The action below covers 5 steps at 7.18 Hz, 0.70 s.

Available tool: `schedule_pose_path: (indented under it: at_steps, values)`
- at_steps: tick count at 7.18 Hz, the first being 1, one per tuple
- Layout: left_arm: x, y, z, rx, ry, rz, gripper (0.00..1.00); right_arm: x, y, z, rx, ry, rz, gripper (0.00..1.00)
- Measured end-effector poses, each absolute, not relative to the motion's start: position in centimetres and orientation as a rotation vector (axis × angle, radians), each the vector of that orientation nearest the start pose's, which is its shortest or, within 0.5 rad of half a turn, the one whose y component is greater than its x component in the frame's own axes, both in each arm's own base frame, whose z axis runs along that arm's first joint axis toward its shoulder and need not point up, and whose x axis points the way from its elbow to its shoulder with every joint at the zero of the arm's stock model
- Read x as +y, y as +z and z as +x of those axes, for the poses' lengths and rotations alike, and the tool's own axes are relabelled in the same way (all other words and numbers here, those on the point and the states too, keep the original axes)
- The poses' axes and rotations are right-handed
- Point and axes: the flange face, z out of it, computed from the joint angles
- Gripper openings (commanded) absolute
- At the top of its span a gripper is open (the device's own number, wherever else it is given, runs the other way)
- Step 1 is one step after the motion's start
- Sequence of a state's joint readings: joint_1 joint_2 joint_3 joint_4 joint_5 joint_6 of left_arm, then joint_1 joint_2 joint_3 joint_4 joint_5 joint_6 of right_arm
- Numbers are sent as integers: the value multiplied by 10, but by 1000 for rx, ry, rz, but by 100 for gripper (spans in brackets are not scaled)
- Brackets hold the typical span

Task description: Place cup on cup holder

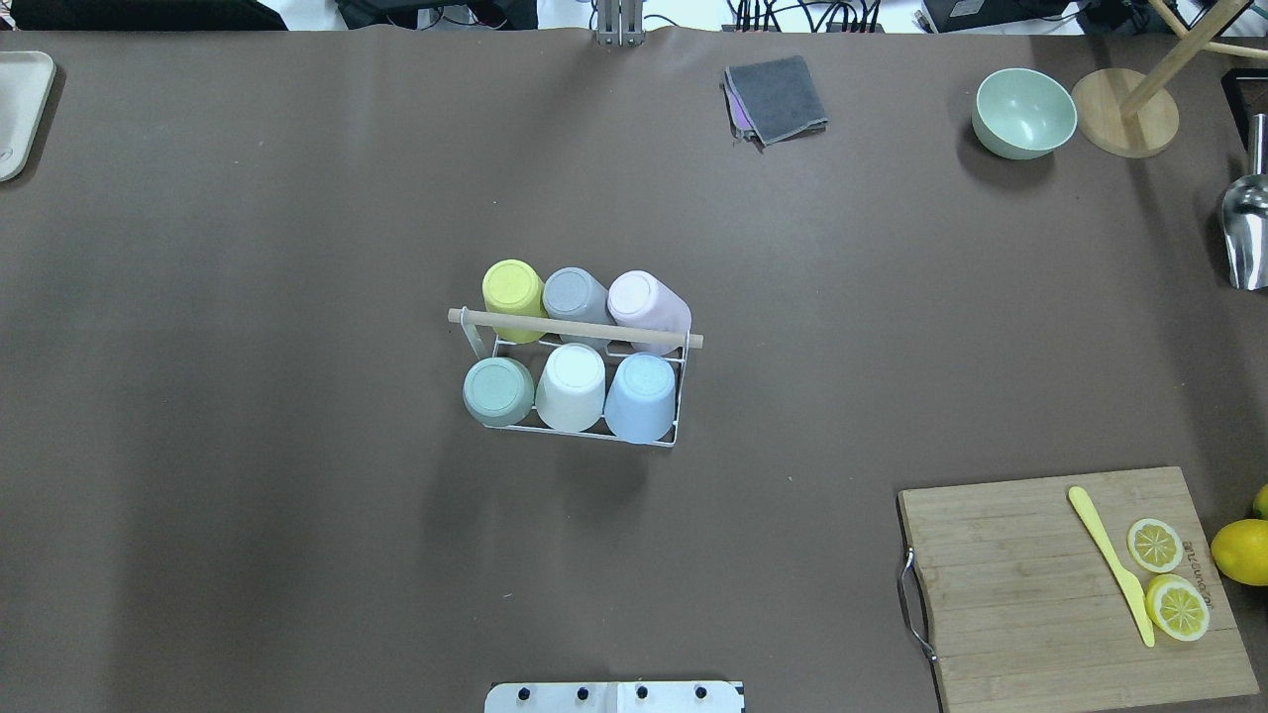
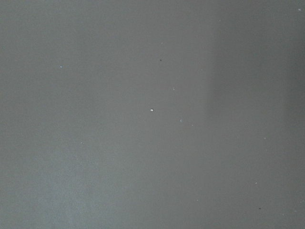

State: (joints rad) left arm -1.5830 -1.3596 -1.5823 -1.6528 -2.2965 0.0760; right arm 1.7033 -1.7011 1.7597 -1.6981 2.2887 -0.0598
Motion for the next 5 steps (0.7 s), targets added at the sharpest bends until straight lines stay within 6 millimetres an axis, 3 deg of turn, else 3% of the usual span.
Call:
schedule_pose_path:
  at_steps: [2, 5]
  values:
    - [-406, 717, -86, 780, -16, -28, 98, -418, 643, 125, -721, 96, 4, 100]
    - [-416, 700, -91, 858, -50, 0, 98, -417, 643, 126, -721, 98, 4, 100]
